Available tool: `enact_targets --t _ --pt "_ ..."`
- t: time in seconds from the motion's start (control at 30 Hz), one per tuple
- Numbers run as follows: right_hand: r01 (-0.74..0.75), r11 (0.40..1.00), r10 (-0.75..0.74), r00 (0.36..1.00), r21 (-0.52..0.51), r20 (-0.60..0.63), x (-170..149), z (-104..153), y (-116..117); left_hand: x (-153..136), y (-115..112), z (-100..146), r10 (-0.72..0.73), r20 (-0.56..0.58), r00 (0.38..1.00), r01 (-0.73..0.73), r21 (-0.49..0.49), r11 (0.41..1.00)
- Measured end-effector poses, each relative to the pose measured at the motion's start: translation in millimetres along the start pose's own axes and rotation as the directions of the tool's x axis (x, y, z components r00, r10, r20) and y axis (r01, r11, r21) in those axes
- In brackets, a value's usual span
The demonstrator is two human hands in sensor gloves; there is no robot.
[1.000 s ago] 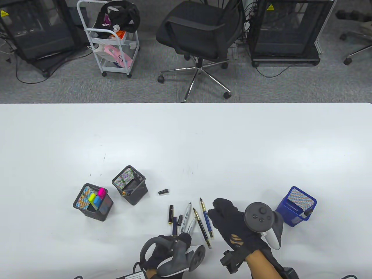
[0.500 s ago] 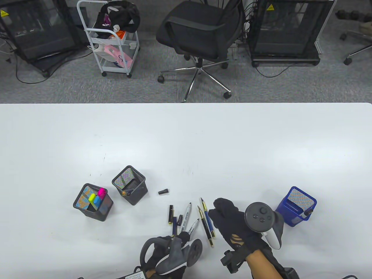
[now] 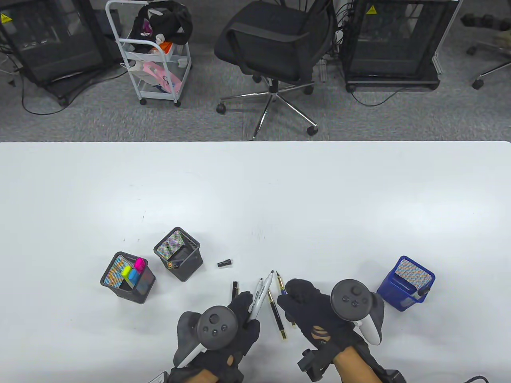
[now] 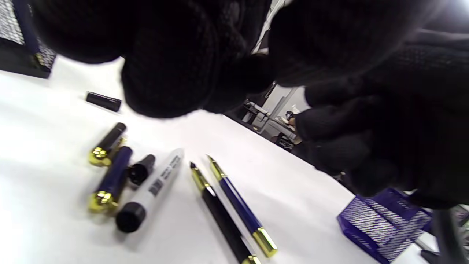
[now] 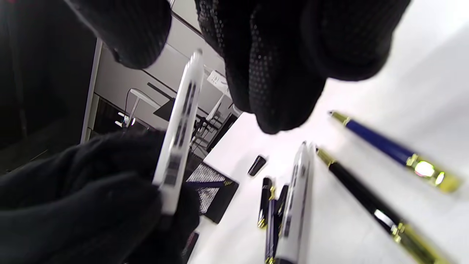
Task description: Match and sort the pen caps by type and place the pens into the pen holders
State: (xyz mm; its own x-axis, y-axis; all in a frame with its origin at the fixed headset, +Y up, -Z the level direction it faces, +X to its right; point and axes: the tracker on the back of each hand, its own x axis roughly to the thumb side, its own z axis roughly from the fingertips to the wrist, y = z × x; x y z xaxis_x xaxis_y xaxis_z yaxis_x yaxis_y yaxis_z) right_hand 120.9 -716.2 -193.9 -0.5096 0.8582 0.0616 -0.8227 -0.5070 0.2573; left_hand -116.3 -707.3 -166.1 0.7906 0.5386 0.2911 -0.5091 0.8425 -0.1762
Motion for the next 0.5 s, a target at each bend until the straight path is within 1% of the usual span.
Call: enact_targets --t 0.13,0.23,0.4,0.5 --pt "0.053 0.998 -0.054 0.999 0.044 0.005 2.3 0.1 10.9 5.5 -6.1 -0.9 0.016 0.080 0.997 -0.015 -0.013 1.000" --pt "0.051 0.997 -0.051 0.999 0.054 -0.002 1.3 -0.1 15.3 7.6 -9.8 -1.8 0.005 0.102 0.995 -0.003 -0.018 1.000" --pt "0.109 0.993 -0.105 0.992 0.045 -0.073 -5.5 -2.0 25.1 9.4 -17.9 -3.3 0.032 0.136 0.990 -0.027 -0.035 0.999" --pt "0.064 0.998 -0.064 0.995 0.000 -0.075 -6.0 -3.1 26.1 9.1 -21.0 -5.4 0.017 0.136 0.991 -0.012 -0.036 0.999"
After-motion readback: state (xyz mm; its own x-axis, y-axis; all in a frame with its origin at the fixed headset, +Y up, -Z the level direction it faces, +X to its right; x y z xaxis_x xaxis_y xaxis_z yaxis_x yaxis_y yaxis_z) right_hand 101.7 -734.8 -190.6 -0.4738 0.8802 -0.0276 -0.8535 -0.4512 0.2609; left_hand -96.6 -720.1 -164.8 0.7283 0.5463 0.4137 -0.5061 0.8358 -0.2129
